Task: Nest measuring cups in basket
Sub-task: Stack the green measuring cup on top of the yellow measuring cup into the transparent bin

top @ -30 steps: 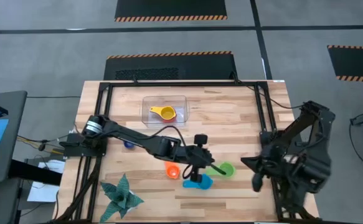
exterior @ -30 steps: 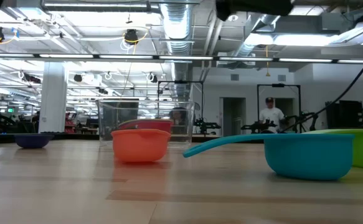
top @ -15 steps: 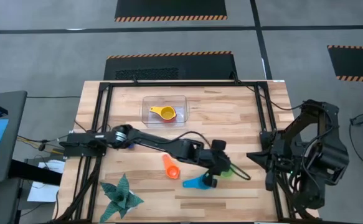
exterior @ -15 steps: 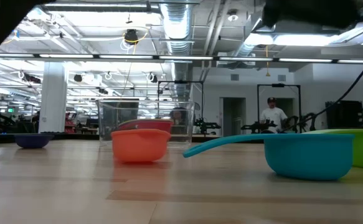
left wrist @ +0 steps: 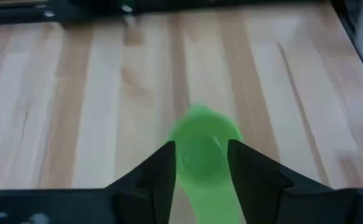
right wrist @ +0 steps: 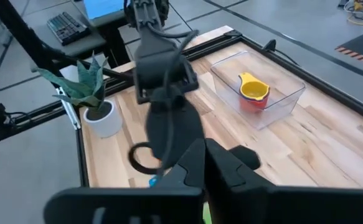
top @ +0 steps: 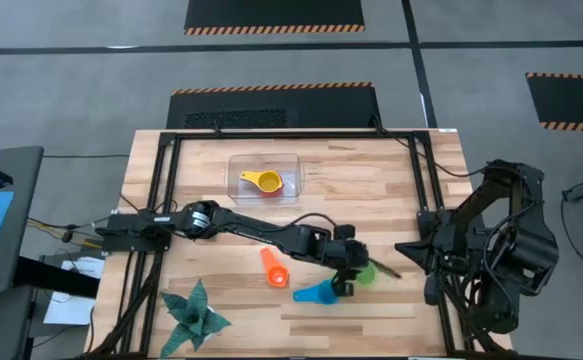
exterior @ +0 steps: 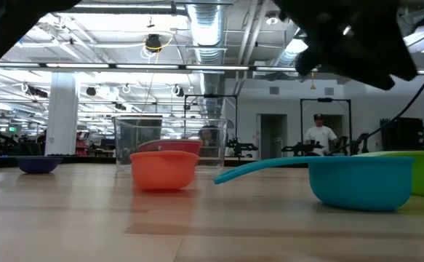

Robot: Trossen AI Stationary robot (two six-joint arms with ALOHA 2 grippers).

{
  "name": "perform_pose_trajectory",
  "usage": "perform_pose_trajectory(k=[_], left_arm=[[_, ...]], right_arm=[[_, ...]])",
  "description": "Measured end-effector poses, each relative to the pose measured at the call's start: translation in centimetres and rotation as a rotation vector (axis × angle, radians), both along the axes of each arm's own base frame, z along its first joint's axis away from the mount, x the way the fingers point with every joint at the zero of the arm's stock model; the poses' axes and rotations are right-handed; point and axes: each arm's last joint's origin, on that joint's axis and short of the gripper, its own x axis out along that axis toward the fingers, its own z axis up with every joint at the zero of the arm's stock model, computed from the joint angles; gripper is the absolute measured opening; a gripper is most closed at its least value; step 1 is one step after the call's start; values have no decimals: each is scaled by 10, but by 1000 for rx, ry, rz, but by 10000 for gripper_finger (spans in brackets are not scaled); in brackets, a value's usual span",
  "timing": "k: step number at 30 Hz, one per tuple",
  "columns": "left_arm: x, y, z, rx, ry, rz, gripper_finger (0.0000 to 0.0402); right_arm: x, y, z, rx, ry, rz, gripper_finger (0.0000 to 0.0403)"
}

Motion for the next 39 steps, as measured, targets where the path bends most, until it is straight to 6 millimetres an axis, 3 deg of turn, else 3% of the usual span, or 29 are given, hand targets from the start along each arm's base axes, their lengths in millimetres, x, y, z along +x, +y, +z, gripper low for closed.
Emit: perform_pose_trajectory(k=[6, 13, 31, 39], left_arm=[[6, 15, -27, -51, 74, 96, 142], [11, 13, -44, -79, 83, 85, 142], [18, 12, -70, -85, 87, 105, 142], [18, 13, -71, -68, 82, 94, 142]], right_arm=[[-1, 1, 0, -1, 0, 8, 18], [-3, 2, 0, -1, 1, 16, 20], [-3, 2, 0, -15, 9, 26, 21], [-4, 3, 0, -15, 9, 31, 19]])
